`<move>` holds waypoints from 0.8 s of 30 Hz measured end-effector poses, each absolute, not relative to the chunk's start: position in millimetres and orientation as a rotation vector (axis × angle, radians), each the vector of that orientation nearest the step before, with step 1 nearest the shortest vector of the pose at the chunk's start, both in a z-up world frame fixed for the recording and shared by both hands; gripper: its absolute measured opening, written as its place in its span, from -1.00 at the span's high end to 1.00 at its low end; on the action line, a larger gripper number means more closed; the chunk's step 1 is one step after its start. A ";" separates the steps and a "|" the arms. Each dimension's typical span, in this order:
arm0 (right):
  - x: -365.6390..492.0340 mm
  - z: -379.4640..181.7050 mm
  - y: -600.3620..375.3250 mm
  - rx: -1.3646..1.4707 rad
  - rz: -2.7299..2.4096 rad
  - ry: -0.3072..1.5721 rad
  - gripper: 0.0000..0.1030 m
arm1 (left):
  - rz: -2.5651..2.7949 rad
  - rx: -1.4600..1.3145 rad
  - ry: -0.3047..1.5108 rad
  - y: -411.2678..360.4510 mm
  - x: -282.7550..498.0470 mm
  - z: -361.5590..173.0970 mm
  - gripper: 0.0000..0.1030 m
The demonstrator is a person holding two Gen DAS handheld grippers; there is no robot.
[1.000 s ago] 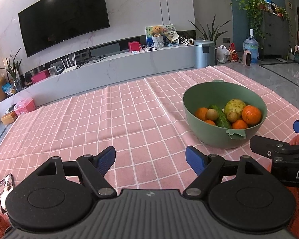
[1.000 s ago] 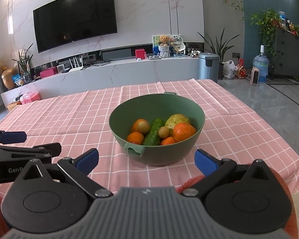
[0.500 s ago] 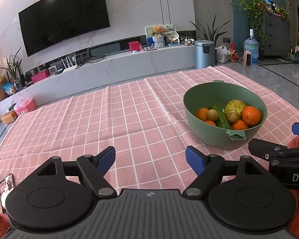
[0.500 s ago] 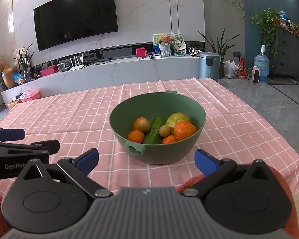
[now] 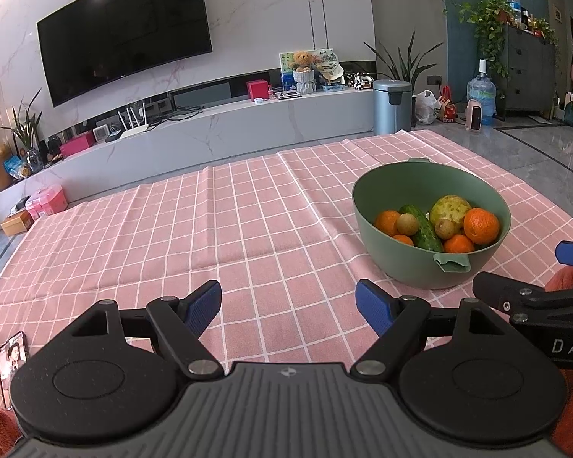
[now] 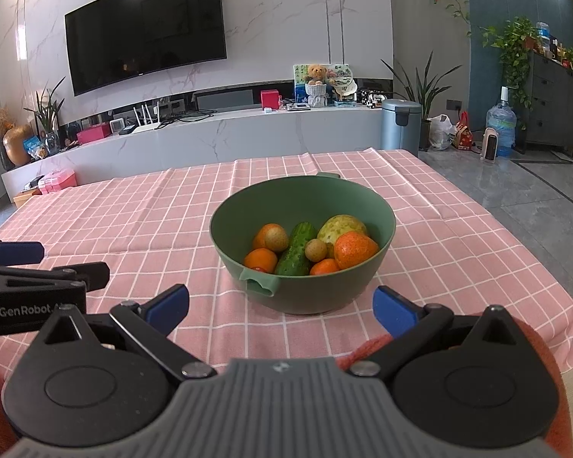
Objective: Organize fruits
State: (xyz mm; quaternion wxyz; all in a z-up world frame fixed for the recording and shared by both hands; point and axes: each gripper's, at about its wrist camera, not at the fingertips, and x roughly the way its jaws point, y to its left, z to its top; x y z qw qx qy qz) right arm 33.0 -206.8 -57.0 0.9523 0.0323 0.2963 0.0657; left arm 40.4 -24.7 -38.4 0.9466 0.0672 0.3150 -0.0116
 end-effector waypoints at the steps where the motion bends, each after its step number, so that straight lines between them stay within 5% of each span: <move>1: 33.3 -57.6 -206.8 0.065 0.134 0.603 -0.91 | -0.024 0.135 0.642 -24.3 40.3 -38.2 -0.82; 24: 34.4 -60.3 -208.4 0.064 0.135 0.608 -0.91 | -0.027 0.138 0.643 -23.8 39.4 -37.1 -0.82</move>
